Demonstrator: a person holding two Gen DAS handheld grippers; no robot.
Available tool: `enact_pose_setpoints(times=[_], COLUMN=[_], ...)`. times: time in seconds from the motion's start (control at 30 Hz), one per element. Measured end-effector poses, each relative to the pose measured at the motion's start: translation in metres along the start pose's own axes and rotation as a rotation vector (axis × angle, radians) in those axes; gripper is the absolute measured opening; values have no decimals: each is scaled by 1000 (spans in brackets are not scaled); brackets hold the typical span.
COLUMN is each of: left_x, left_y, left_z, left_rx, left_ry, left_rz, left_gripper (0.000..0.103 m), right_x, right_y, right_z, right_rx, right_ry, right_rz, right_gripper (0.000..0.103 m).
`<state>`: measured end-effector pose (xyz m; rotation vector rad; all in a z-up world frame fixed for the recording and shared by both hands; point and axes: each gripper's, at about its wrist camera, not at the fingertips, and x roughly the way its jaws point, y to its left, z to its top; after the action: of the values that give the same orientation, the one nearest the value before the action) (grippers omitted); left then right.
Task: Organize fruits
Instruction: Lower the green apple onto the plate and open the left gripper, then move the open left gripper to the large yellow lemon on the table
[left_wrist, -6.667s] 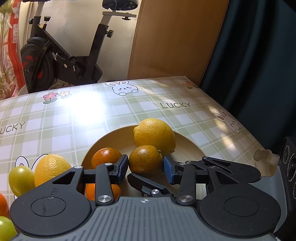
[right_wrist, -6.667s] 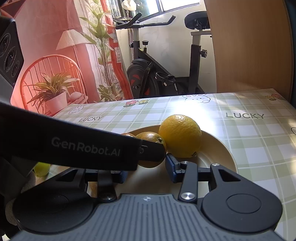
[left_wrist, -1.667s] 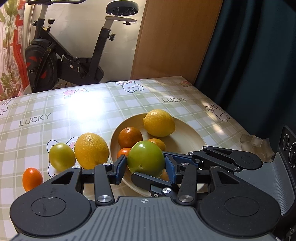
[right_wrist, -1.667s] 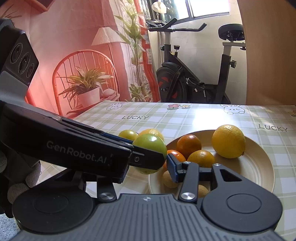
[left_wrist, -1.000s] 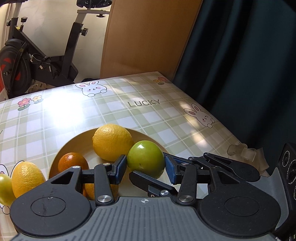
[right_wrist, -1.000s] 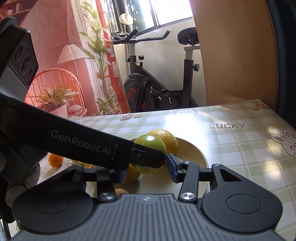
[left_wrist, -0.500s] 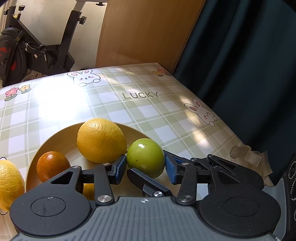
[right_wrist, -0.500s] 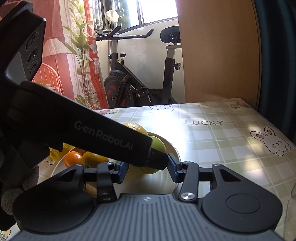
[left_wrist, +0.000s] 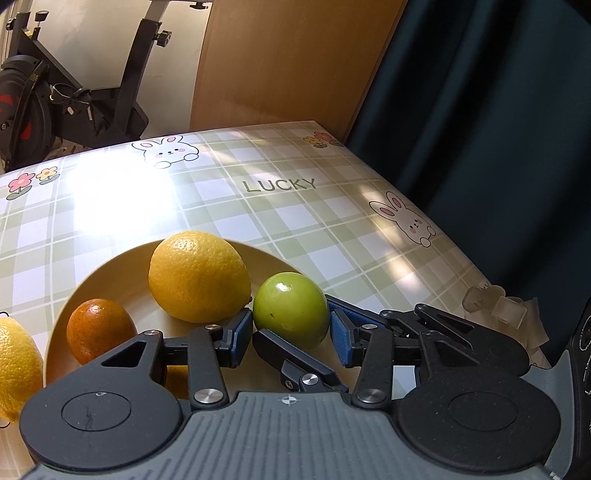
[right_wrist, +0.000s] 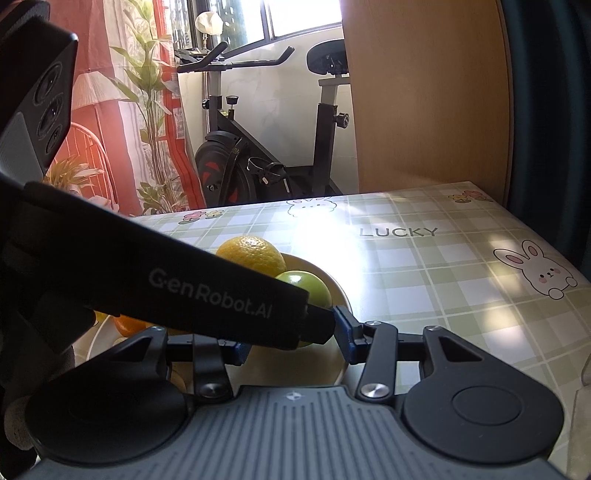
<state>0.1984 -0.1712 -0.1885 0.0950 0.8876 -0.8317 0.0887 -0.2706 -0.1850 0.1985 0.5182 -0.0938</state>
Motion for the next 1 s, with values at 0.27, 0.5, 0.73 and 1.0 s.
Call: enact_pose_setpoints(times=[0.27,0.5,0.73,1.0], left_x=[-7,-27,-59,-97], left_y=[3,7,23,54], left_z=[0,1,-6,-15], left_rx=[-24,-27,-43,-86], left_ry=[-12,-44,-94,-159], left_rz=[6,11,50,117], left_gripper=[51,52,53,54], right_x=[-1,-12,-13,-16], right_y=[2,-2,-11,-12], right_z=[-2,-5,-5,-6], right_rx=[-5,0,33,43], right_ry=[-13,-82,-102,-115], right_rz=[-16,-5,39,56], right_gripper=[48,51,59,60])
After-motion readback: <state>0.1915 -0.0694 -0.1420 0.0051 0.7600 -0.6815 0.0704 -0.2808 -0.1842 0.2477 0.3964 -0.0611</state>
